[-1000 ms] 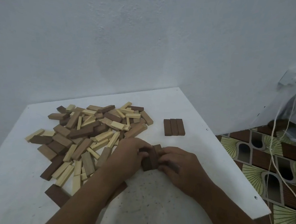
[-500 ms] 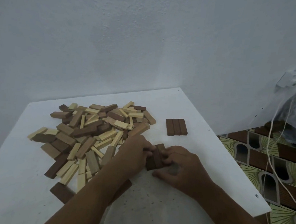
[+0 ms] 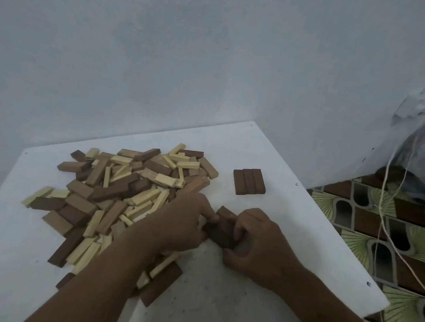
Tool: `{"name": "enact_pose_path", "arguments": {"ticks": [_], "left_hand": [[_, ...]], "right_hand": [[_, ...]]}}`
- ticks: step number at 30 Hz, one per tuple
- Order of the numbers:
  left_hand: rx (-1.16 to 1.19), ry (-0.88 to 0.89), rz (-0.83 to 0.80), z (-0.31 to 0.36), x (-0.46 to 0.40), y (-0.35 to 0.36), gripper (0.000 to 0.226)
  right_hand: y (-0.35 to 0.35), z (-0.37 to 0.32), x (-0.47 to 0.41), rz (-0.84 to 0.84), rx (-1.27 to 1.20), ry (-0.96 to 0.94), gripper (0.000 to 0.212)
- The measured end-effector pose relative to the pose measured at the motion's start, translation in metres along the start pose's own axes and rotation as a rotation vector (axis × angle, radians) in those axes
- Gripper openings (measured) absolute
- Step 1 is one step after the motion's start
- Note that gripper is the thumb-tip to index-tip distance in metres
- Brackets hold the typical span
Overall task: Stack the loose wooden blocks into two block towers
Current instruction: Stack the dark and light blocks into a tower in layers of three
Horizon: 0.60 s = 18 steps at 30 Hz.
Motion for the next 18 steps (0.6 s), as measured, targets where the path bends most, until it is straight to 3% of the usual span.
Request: {"name": "enact_pose_path", "arguments": {"ticks": [3,9,18], "left_hand": [[-0.001,0.035,-0.004,0.006,0.000,0.001,0.017],[0.014,0.065,0.011,0.012,-0.006,0.000,0.026],[0.050,0.074,0.080,0.010,-0.009,0.001,0.031]], "right_hand": [[-0.003,0.013,-0.004,-0.133,-0.075,-0.001,0.035],[-0.008,0.015,-0.012,-0.188,-0.132,-0.052,0.031],[-0.026,0.020,-0.012,-0.062,-0.049,-0.118,0.040]]}}
Point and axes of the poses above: each hand's wrist, its own x-axis away from the middle knuckle, its own y-axis out of the palm, z = x × y, the point moved 10 cm from there along -x, towards the middle knuckle, and after that the axes turned 13 degrees about z, right-handed, at the moved point
